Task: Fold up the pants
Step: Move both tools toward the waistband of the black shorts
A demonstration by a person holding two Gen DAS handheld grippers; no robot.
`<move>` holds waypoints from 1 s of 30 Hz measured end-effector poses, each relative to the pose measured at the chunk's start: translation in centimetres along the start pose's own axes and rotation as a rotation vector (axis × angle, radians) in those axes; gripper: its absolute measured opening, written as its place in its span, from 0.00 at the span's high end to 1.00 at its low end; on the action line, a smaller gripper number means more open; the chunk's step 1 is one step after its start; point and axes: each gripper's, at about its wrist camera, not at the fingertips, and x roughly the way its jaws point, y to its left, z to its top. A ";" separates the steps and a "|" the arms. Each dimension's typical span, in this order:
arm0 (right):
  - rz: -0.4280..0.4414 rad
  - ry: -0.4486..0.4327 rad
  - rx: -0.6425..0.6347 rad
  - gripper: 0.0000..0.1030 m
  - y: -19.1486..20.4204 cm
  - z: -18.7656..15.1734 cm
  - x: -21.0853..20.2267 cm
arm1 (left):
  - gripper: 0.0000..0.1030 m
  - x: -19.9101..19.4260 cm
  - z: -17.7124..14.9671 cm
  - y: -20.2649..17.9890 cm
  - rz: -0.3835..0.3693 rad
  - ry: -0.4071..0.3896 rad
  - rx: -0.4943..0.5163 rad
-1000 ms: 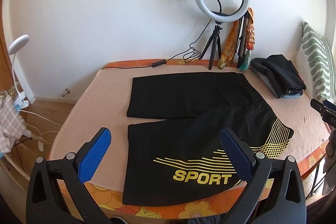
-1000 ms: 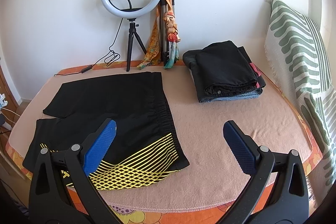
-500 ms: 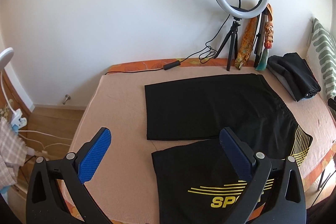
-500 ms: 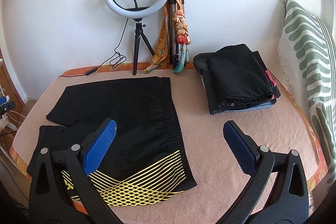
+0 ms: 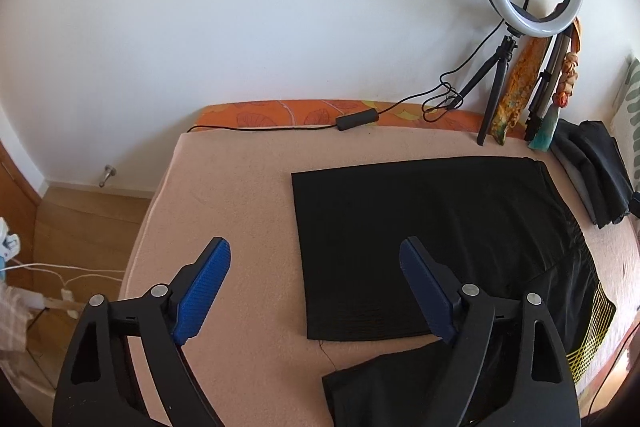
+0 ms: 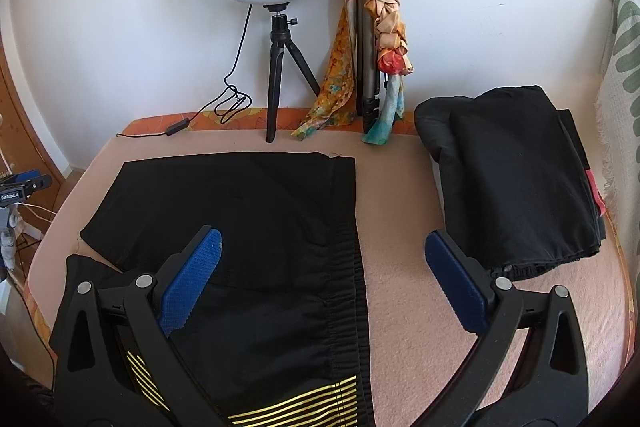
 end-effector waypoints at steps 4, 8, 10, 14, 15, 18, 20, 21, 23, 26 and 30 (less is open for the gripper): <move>0.029 0.021 0.021 0.00 -1.2 1.7 3.1 | 0.23 3.0 1.3 1.4 -0.078 0.046 -0.044; 0.014 0.054 -0.023 0.00 -1.7 3.4 6.4 | 0.28 5.9 2.2 1.5 -0.048 0.076 -0.021; 0.010 0.071 -0.064 0.00 -1.4 4.0 8.0 | 0.28 7.3 2.5 1.5 -0.047 0.088 -0.012; 0.029 0.113 -0.131 0.00 -0.5 5.2 11.1 | 0.29 9.6 2.9 1.3 -0.042 0.113 0.004; 0.034 0.119 -0.153 0.00 -0.2 5.5 11.9 | 0.29 10.1 3.1 1.2 -0.039 0.117 0.007; 0.044 0.140 -0.217 0.01 0.9 6.3 14.1 | 0.29 11.6 3.4 0.9 -0.030 0.125 0.028; 0.051 0.157 -0.264 0.02 1.7 6.6 15.7 | 0.29 12.8 3.8 0.9 -0.012 0.129 0.032; 0.049 0.165 -0.291 0.04 2.1 6.7 16.5 | 0.29 13.4 3.9 1.0 -0.006 0.132 0.028; 0.042 0.183 -0.347 0.05 2.9 6.8 18.2 | 0.29 14.6 4.2 1.2 0.013 0.138 0.028; 0.043 0.208 -0.404 0.06 3.8 6.8 20.7 | 0.29 16.2 4.4 1.4 0.027 0.150 0.043; 0.075 0.243 -0.439 0.06 4.1 6.7 23.3 | 0.29 17.3 4.5 1.4 0.035 0.151 0.061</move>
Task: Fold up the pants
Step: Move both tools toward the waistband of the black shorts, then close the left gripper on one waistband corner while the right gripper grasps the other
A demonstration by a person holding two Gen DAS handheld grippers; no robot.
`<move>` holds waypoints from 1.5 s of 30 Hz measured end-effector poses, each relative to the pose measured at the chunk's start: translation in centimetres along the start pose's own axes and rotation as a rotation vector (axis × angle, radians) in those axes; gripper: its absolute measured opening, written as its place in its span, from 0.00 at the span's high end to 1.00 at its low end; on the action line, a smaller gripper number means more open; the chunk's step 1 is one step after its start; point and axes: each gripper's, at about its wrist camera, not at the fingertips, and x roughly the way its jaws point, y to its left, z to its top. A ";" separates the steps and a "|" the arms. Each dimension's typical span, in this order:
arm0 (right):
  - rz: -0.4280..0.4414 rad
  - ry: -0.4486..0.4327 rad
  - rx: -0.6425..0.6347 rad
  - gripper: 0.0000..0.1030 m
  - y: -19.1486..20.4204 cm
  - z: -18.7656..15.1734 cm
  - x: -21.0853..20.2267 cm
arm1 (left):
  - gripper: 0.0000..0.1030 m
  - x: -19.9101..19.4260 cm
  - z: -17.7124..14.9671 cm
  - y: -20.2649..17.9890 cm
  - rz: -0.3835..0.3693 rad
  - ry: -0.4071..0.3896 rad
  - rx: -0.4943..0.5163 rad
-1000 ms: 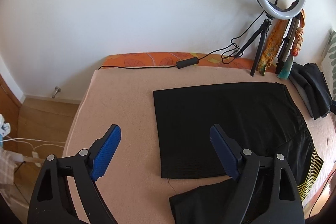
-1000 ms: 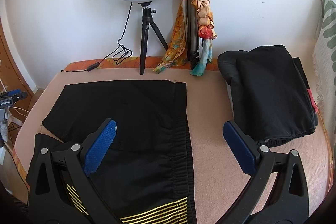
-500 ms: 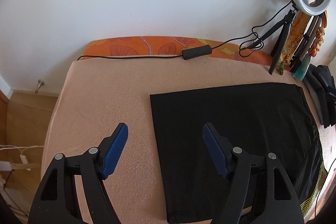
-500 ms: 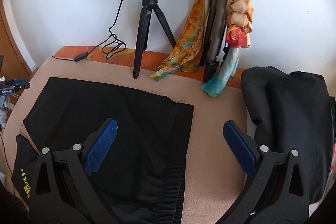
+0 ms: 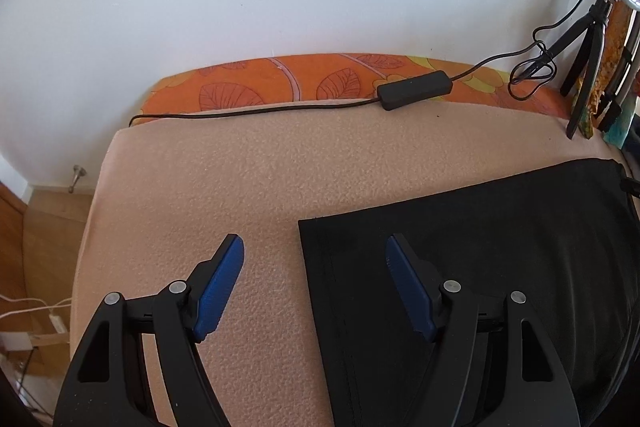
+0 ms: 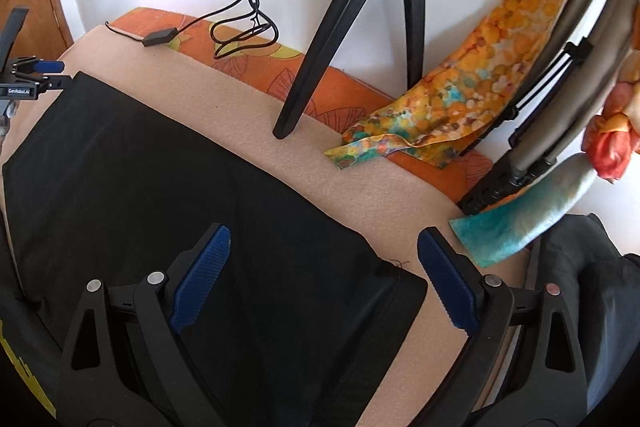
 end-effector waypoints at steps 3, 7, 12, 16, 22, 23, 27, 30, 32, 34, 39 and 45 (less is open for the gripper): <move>0.020 0.019 -0.001 0.06 -0.2 0.2 1.6 | 0.41 0.7 -0.5 -0.4 -0.010 0.016 0.025; 0.056 0.047 -0.016 0.06 -0.1 0.1 3.3 | 0.52 0.7 -0.9 -0.6 -0.062 -0.010 0.034; 0.075 0.061 -0.005 0.06 -0.2 -0.1 4.3 | 0.78 0.6 -0.8 -0.7 -0.105 -0.022 0.050; 0.132 0.062 0.044 0.14 -0.9 -0.6 4.4 | 0.96 0.4 -0.8 -1.6 -0.126 -0.036 0.092; 0.163 0.023 0.024 0.64 -0.3 -1.9 2.6 | 0.98 0.2 -0.9 -1.7 -0.143 -0.049 0.092; 0.169 0.021 0.025 0.75 -0.2 -2.0 2.3 | 0.98 0.1 -1.0 -1.6 -0.145 -0.052 0.090; 0.143 0.032 0.006 0.94 0.8 -1.9 1.8 | 0.98 -1.2 -1.1 -1.6 -0.147 -0.091 0.092; 0.138 0.012 0.003 0.96 1.5 -1.2 1.1 | 0.98 -2.2 -1.0 -1.7 -0.161 -0.117 0.086; 0.129 -0.015 0.008 0.96 1.5 -1.0 0.1 | 0.98 -3.2 -1.0 -1.6 -0.163 -0.137 0.087; 0.120 -0.041 0.018 0.96 1.2 -0.8 -1.2 | 0.98 -4.2 -1.0 -1.5 -0.165 -0.153 0.089; 0.107 -0.102 0.038 0.96 0.9 -1.3 -5.1 | 0.98 -7.5 -1.7 -1.5 -0.169 -0.201 0.095; 0.089 -0.160 0.051 0.96 1.5 -2.5 -9.7 | 0.98 -12.3 -3.4 -1.7 -0.182 -0.259 0.110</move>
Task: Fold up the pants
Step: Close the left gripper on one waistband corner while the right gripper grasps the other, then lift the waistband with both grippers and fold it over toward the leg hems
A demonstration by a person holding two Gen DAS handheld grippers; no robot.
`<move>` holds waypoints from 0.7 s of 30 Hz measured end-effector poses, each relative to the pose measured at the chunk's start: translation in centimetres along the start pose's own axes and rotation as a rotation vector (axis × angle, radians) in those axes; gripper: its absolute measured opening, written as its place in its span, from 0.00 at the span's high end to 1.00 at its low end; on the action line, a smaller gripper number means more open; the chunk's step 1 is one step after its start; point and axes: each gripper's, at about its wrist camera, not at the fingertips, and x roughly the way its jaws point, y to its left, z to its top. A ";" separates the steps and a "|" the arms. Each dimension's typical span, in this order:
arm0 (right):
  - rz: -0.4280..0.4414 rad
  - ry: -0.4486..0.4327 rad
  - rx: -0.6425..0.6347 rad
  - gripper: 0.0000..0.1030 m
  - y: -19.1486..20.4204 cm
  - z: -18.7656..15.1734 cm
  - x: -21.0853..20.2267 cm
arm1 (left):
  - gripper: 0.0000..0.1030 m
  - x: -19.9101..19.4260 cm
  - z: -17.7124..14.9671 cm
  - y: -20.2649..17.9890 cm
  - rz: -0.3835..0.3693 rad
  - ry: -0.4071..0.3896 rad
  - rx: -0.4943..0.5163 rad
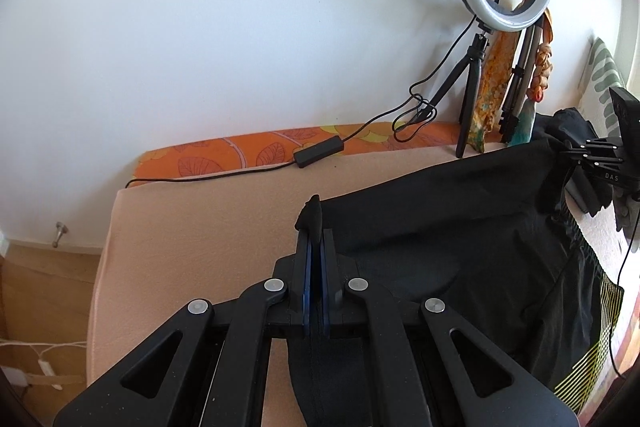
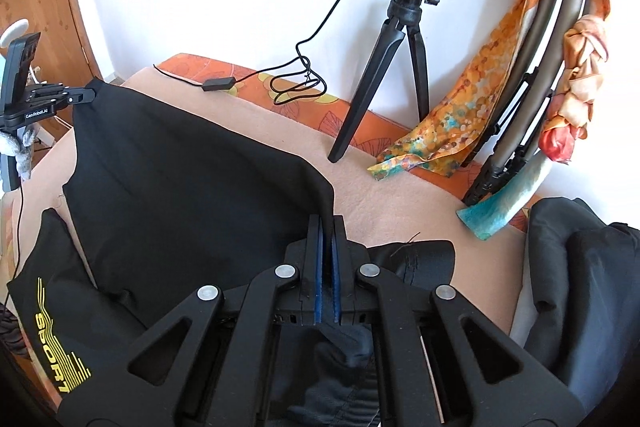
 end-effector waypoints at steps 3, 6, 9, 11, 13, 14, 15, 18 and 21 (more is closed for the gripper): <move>-0.020 -0.029 -0.005 0.96 0.9 -0.3 -2.0 | 0.98 -2.2 -0.7 -1.0 0.001 -0.019 0.024; -0.036 -0.063 -0.001 0.96 1.5 -0.9 -4.3 | 0.98 -4.4 -1.5 -1.8 0.001 -0.042 0.038; -0.040 -0.087 0.006 0.96 2.8 -1.8 -6.7 | 0.98 -6.2 -2.5 -2.5 -0.007 -0.062 0.043; -0.046 -0.098 0.000 0.96 3.8 -2.5 -8.0 | 0.98 -7.4 -3.3 -3.1 -0.011 -0.074 0.047; -0.047 -0.112 0.002 0.96 4.7 -3.4 -9.5 | 0.98 -8.7 -4.2 -3.7 -0.021 -0.084 0.051; -0.047 -0.120 0.004 0.96 5.2 -3.9 -10.2 | 0.98 -9.3 -4.8 -4.1 -0.019 -0.087 0.056; -0.047 -0.127 0.009 0.96 5.6 -4.4 -10.9 | 0.98 -9.9 -5.4 -4.5 -0.020 -0.092 0.062; -0.054 -0.144 0.017 0.96 6.9 -6.1 -12.8 | 0.98 -11.7 -7.4 -5.6 -0.028 -0.093 0.076; -0.066 -0.151 0.015 0.96 8.2 -8.5 -14.5 | 0.98 -13.0 -9.5 -6.9 -0.030 -0.093 0.094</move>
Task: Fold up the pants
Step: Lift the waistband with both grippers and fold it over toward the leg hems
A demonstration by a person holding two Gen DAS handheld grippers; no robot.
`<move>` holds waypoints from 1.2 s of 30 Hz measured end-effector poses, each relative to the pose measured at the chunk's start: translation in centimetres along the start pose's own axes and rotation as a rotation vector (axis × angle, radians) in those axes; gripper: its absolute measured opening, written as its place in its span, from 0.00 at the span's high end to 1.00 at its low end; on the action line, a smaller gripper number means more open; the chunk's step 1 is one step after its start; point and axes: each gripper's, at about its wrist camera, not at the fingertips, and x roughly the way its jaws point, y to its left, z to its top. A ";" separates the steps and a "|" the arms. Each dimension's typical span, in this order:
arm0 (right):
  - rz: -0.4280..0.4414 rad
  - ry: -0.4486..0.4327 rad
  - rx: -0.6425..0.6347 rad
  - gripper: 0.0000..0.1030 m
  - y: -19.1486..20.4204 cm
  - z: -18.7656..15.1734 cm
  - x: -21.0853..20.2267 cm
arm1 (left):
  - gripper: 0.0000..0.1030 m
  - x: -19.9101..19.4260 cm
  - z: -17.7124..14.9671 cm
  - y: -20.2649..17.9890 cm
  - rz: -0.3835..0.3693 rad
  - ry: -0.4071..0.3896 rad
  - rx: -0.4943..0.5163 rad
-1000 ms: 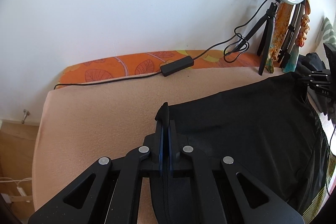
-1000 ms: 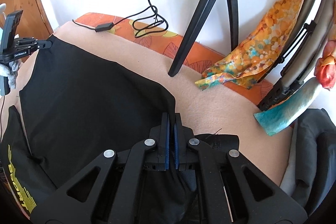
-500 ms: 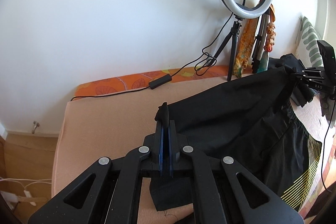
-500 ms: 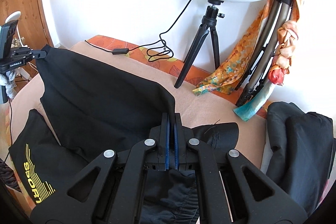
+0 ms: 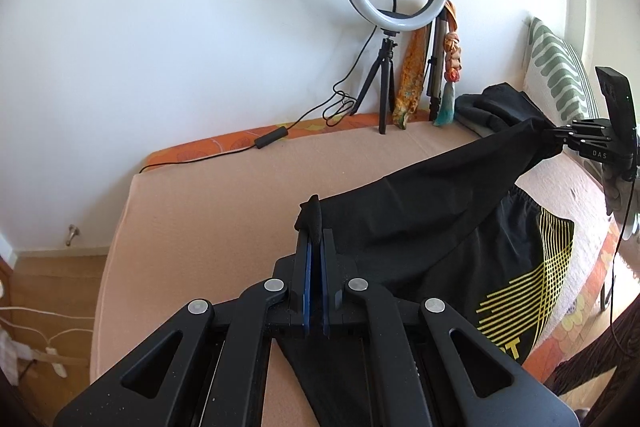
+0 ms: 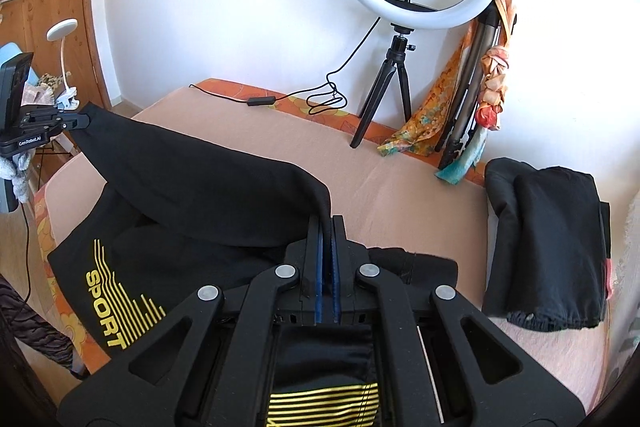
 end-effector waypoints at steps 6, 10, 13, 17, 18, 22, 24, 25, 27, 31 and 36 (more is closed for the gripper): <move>-0.010 0.007 0.015 0.96 1.8 -4.7 -2.6 | 0.98 -1.2 -4.0 -2.4 -0.011 0.041 0.023; -0.013 0.041 0.011 0.96 3.0 -7.5 -3.1 | 0.98 -1.6 -6.6 -3.4 -0.012 0.081 0.052; -0.010 0.064 0.008 0.96 3.8 -9.2 -3.0 | 0.98 -1.5 -8.3 -4.1 -0.014 0.113 0.073; -0.024 0.103 -0.028 0.96 4.8 -10.9 -2.5 | 0.98 -1.2 -10.0 -4.4 -0.018 0.155 0.080; -0.023 0.111 -0.030 0.96 4.9 -11.3 -2.4 | 0.98 -1.4 -10.5 -4.5 -0.018 0.161 0.083; -0.034 0.126 -0.034 0.96 4.9 -12.3 -2.3 | 0.97 -2.0 -11.9 -4.3 -0.012 0.191 0.081; -0.035 0.127 -0.031 0.96 4.8 -12.6 -2.6 | 0.97 -2.3 -12.6 -4.2 -0.021 0.218 0.077; -0.036 0.129 -0.031 0.96 4.7 -12.7 -2.7 | 0.96 -2.5 -13.0 -4.1 -0.016 0.232 0.082; -0.036 0.135 -0.034 0.96 4.7 -13.1 -2.8 | 0.95 -3.1 -13.5 -4.0 -0.005 0.252 0.088; -0.003 0.166 -0.025 0.96 4.7 -13.7 -2.8 | 0.95 -5.0 -14.0 -3.7 0.003 0.261 0.098; 0.031 0.205 -0.001 0.96 4.4 -14.6 -3.7 | 0.94 -6.7 -12.5 -3.8 0.030 0.216 0.124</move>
